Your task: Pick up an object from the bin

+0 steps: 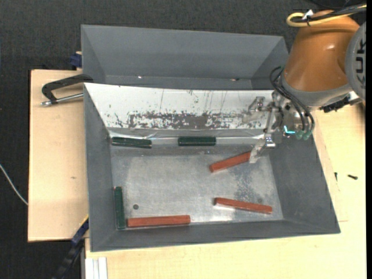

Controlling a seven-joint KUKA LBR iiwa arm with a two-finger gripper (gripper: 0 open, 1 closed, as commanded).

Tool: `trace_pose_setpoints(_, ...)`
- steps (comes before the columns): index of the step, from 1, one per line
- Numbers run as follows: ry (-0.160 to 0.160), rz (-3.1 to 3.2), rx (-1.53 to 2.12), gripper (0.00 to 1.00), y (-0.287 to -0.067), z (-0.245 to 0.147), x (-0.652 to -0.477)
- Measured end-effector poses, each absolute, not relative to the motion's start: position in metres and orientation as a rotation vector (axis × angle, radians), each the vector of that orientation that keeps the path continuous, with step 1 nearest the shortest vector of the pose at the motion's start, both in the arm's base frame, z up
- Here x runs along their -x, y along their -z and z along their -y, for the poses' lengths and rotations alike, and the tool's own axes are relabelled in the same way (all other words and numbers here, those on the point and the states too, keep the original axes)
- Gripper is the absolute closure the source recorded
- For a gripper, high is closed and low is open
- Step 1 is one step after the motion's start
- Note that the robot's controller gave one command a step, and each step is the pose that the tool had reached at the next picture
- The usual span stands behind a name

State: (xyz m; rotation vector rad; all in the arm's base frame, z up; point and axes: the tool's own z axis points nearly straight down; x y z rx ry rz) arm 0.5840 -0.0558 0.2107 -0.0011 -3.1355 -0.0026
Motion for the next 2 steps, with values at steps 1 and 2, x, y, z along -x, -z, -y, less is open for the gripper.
trace_pose_setpoints(1,0.001,3.144,0.0,0.0,-0.215,0.056,-0.586)
trace_pose_setpoints(2,-0.002,3.138,-0.29,1.0,-0.095,0.05,-0.594)
